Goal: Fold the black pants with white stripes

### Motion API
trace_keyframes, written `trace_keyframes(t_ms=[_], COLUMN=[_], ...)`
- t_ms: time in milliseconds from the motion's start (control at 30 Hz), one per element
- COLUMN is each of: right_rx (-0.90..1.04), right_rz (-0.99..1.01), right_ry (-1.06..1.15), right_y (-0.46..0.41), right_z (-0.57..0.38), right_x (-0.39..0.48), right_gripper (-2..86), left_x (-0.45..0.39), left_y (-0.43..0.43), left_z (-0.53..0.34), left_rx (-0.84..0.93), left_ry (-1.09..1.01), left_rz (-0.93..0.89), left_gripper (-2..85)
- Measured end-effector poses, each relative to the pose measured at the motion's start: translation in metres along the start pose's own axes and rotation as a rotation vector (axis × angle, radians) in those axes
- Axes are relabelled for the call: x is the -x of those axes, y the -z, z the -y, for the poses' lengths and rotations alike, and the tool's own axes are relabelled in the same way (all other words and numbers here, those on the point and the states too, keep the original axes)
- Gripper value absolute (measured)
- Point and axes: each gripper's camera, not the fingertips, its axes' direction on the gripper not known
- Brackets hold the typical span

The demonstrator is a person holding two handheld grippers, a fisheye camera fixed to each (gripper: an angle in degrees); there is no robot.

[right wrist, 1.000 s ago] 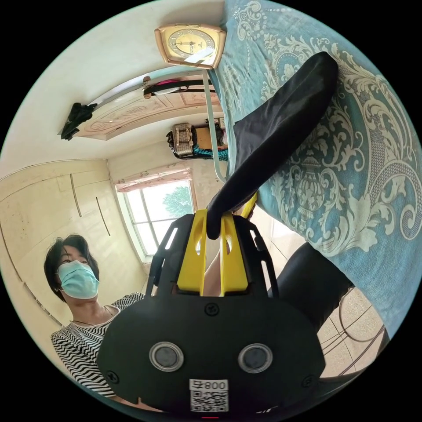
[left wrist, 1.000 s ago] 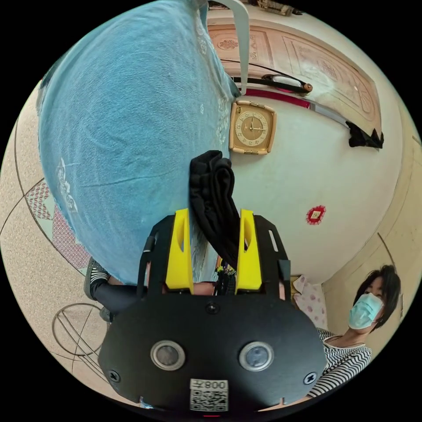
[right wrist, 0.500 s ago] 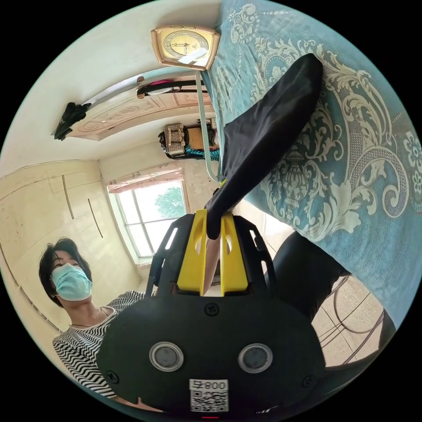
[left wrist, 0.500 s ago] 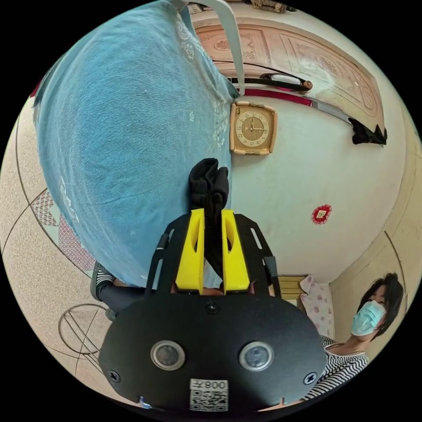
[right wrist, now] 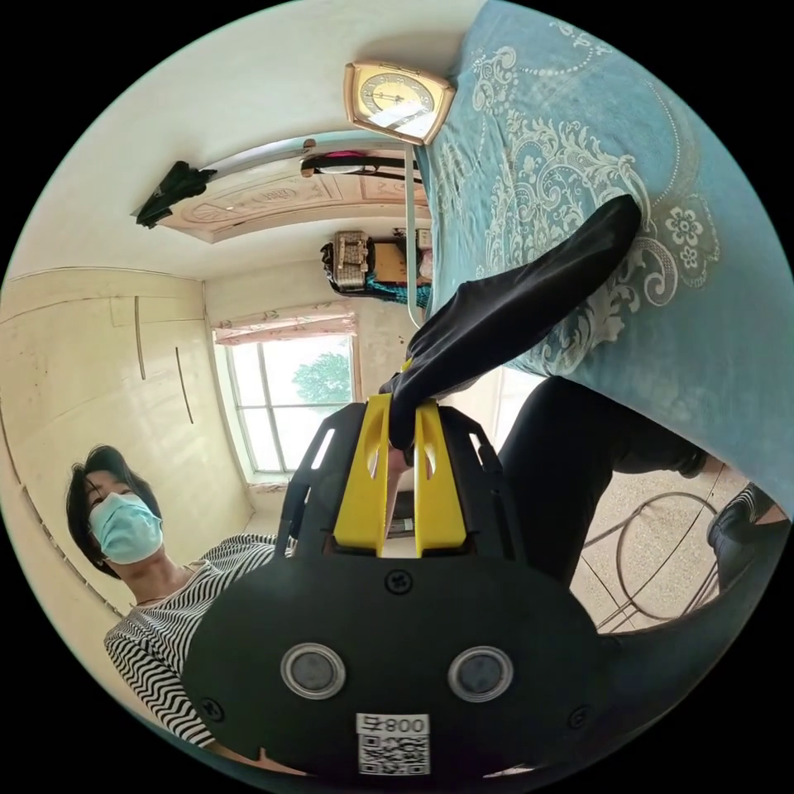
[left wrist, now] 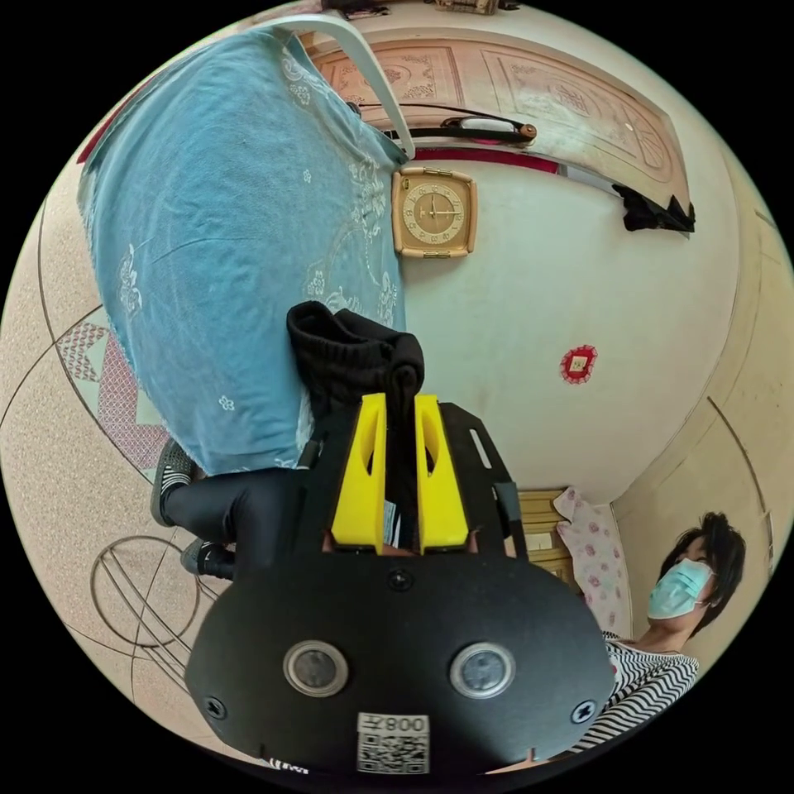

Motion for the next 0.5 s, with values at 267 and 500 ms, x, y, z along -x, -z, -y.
trace_keyframes(t_ms=[267, 500], right_rx=[-0.077, -0.206], right_rz=[0.039, 0.082], right_ry=[0.084, 0.141], right_y=[0.076, 0.149], right_z=[-0.078, -0.136], right_x=[0.071, 0.114], right_gripper=[3.7, 3.4], left_x=[-0.036, -0.073], left_y=[-0.043, -0.108], left_z=[-0.071, -0.122], left_rx=[0.106, 0.252], left_ry=[-0.064, -0.132], left_rz=[-0.029, -0.031], left_gripper=[6.4, 6.2])
